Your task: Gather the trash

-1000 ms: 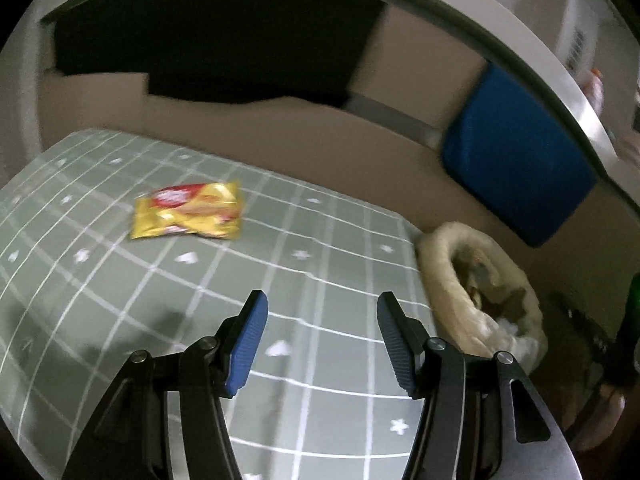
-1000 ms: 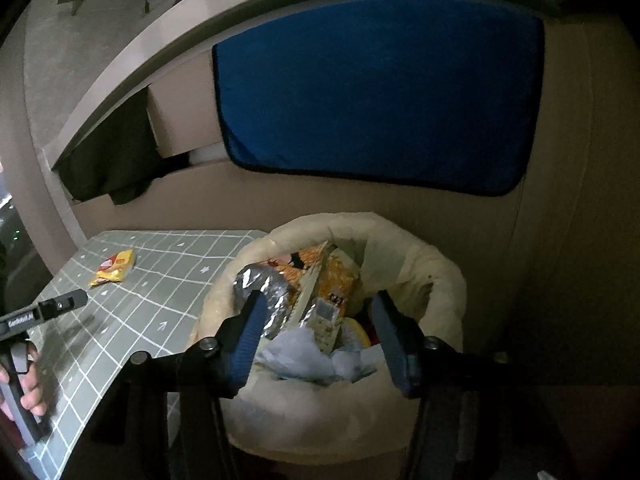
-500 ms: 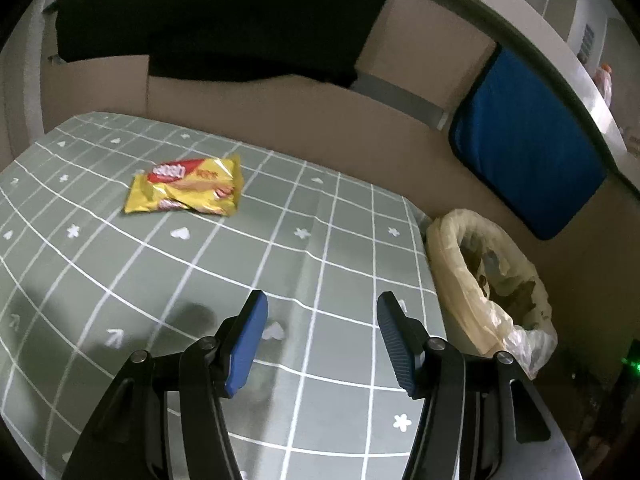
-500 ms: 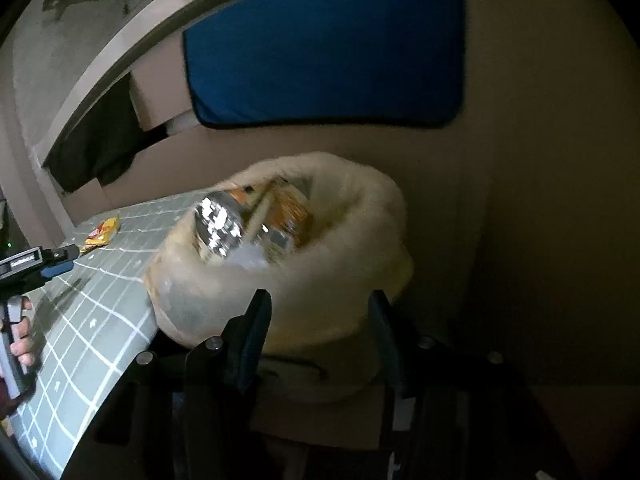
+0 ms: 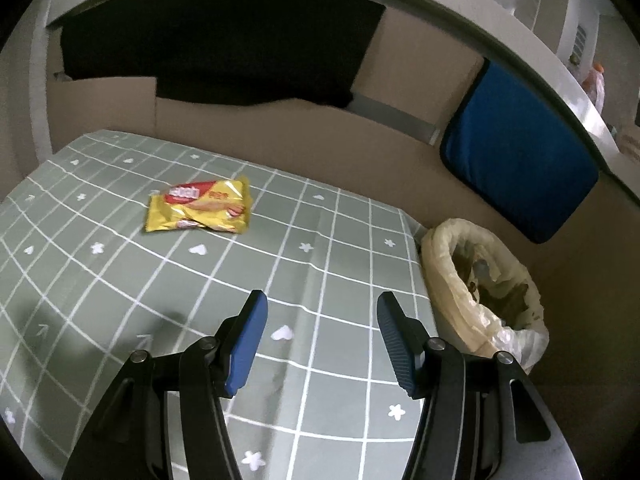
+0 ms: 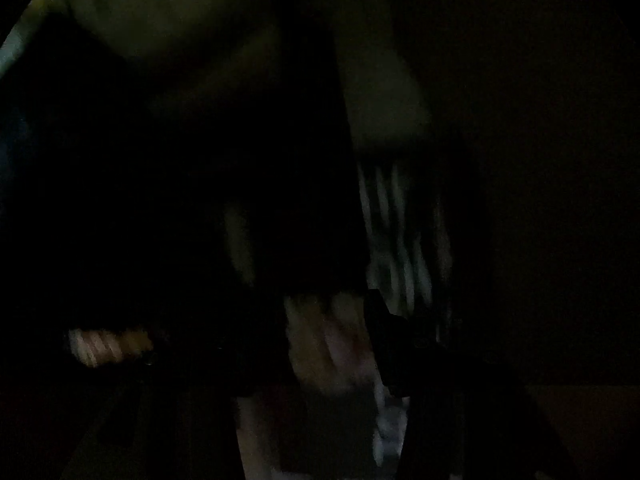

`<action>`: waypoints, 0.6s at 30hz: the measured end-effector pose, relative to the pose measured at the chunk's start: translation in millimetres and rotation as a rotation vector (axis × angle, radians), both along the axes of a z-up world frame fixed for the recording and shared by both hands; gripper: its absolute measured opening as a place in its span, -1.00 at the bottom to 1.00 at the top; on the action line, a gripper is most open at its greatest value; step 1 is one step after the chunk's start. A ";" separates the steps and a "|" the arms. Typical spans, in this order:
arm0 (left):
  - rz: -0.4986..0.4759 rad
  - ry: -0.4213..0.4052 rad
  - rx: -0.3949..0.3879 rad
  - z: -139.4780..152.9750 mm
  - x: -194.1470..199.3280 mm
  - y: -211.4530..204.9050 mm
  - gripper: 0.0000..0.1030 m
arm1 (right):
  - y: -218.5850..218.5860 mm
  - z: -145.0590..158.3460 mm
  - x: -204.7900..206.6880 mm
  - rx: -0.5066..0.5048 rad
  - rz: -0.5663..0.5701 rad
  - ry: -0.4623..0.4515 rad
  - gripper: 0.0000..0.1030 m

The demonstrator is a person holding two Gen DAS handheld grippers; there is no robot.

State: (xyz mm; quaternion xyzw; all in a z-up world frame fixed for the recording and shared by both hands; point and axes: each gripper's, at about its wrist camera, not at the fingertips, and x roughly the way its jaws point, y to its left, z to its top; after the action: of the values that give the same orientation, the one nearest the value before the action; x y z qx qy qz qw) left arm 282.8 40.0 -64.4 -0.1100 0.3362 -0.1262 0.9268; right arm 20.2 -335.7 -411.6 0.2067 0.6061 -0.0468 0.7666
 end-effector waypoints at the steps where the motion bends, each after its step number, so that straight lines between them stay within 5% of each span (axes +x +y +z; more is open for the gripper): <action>1: 0.005 0.001 0.008 0.5 -1.8 1.9 0.12 | 18.2 -35.5 -6.7 -0.003 0.076 0.070 -0.14; 5: 0.021 0.025 0.050 -1.2 -5.8 12.0 0.12 | 64.5 -90.2 -2.4 -0.077 0.295 0.128 -0.14; 12: 0.113 0.025 0.093 2.6 -8.7 40.5 0.12 | 70.1 -148.3 11.6 -0.170 0.431 0.243 -0.14; 18: 0.140 0.050 0.084 -3.6 -4.7 47.7 0.12 | 74.3 -175.7 4.8 -0.123 0.492 0.326 -0.14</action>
State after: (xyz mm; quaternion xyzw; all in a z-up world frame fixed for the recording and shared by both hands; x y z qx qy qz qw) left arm 278.1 87.7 -68.0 -0.0973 0.3557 -0.0442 0.9285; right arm 25.1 -261.3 -587.4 -0.0036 0.7491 0.0710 0.6586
